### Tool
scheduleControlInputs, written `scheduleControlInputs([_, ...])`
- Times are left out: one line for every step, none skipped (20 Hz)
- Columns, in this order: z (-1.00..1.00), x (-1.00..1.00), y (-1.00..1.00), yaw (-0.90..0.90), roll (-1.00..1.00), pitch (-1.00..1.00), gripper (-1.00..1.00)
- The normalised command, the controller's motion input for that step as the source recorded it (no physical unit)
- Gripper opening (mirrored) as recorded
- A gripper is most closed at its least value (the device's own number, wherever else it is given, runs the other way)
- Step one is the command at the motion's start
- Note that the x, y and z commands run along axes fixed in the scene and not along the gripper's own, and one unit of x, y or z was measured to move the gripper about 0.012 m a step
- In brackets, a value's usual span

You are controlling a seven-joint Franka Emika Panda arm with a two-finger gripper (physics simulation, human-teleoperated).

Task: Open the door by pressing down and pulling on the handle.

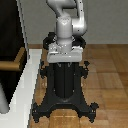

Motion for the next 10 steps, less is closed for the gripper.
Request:
scheduleControlInputs([0.0, 0.0, 0.0, 0.0, 0.0, 0.0, 1.0])
scheduleControlInputs([0.0, 0.0, 0.0, 0.0, 0.0, 0.0, 1.0])
scheduleControlInputs([0.0, 0.0, 0.0, 0.0, 0.0, 0.0, 1.0])
scheduleControlInputs([0.0, 0.0, 0.0, 0.0, 0.0, 0.0, 1.0])
scheduleControlInputs([0.0, 0.0, 0.0, 0.0, 0.0, 0.0, 1.0])
scheduleControlInputs([0.0, 0.0, 0.0, 0.0, 0.0, 0.0, 1.0])
scheduleControlInputs([0.0, 0.0, 0.0, 0.0, 0.0, 0.0, 1.0])
scheduleControlInputs([0.0, 0.0, 0.0, 0.0, 0.0, 0.0, 1.0])
scheduleControlInputs([0.0, 0.0, 0.0, 0.0, 0.0, 0.0, 1.0])
scheduleControlInputs([0.0, 0.0, 0.0, 0.0, 0.0, 0.0, 1.0])
